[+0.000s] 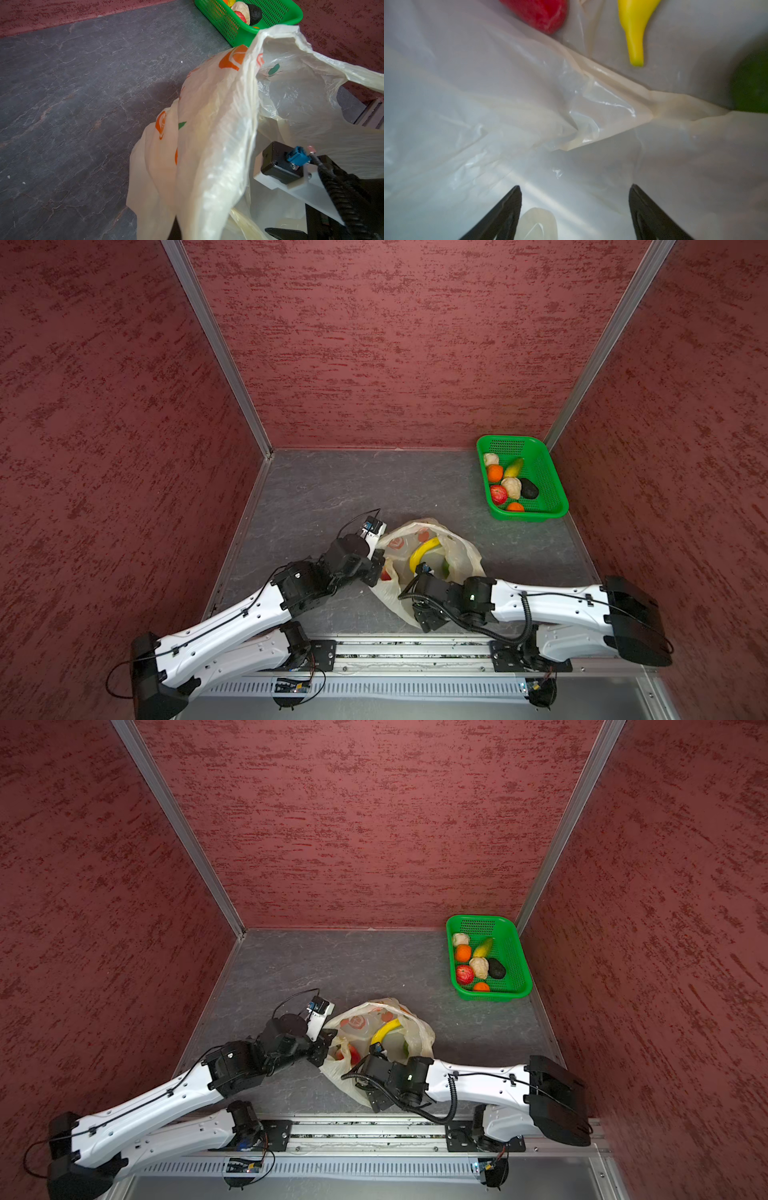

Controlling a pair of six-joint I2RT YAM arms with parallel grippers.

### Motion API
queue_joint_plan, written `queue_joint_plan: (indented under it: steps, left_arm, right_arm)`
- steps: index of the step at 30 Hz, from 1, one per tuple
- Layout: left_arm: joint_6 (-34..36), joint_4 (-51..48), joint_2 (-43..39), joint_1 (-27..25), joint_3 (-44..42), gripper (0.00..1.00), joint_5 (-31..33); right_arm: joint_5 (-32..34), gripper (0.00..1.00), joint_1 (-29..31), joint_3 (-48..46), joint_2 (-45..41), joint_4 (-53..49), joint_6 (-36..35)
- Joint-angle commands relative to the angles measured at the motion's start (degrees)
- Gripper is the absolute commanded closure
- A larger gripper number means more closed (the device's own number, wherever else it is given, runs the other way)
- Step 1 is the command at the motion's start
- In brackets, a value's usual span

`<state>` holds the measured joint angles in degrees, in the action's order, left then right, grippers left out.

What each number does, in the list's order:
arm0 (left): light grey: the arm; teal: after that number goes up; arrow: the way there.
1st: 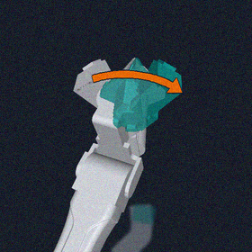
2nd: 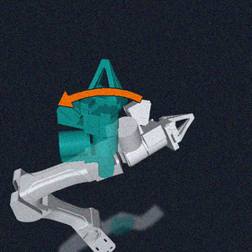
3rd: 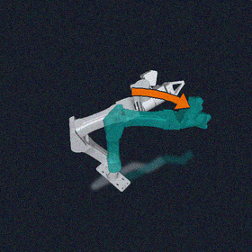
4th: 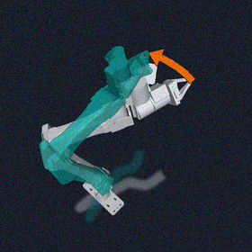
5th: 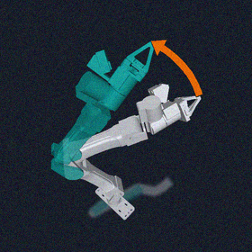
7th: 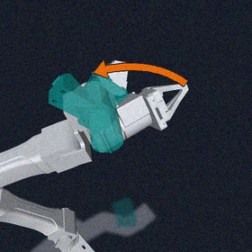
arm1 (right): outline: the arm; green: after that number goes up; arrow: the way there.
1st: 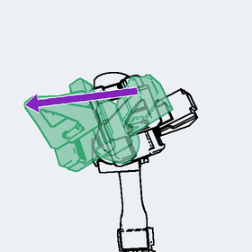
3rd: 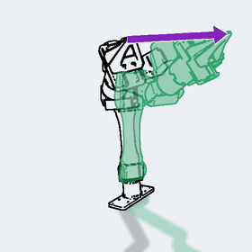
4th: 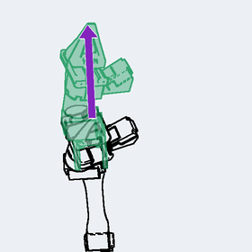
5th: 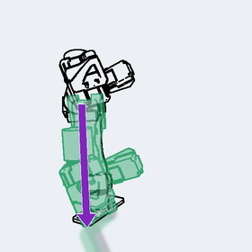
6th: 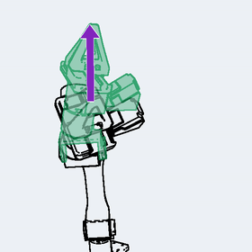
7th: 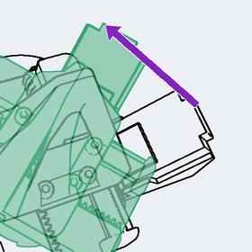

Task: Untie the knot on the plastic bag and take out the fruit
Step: 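Close the right gripper on the yellow banana inside the bag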

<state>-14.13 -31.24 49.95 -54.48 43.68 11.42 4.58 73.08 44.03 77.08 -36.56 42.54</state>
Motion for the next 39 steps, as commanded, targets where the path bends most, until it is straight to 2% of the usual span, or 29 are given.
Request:
queue_joint_plan:
  steps: [1, 10, 15, 21, 27, 32, 39]
  left_arm:
    - [-0.30, -0.01, -1.34, -0.14, -1.70, 1.00, -0.59]
    - [-1.95, -2.70, -3.34, -3.48, -4.57, 1.00, 0.45]
    - [-1.97, -1.70, -3.01, -5.28, -3.92, 1.00, 0.90]
    - [-1.59, -0.31, -1.41, -5.86, -2.54, 1.00, 0.27]
    - [-1.63, 0.66, -0.05, -5.97, -1.46, 1.00, -0.15]
    - [-2.37, 0.57, -0.37, -6.01, -1.53, 1.00, -1.03]
    - [-2.91, 0.57, -0.26, -6.37, -1.69, 1.00, -1.75]
  right_arm:
    - [1.16, 0.17, 0.83, -1.23, 0.63, 1.85, 3.65]
    - [5.45, 0.05, -0.81, 3.15, -3.25, -2.20, 6.95]
    - [5.97, 0.04, -5.53, 6.14, -5.05, -2.18, 10.24]
    - [6.71, 0.04, -9.89, 8.87, -3.44, -0.20, 13.92]
    - [10.82, 0.11, -10.85, 8.96, 0.75, 3.27, 20.36]
    - [13.90, 0.16, -11.35, 11.92, 5.69, 3.67, 22.67]
    - [13.66, 0.25, -13.88, 10.53, 12.22, 9.44, 24.87]
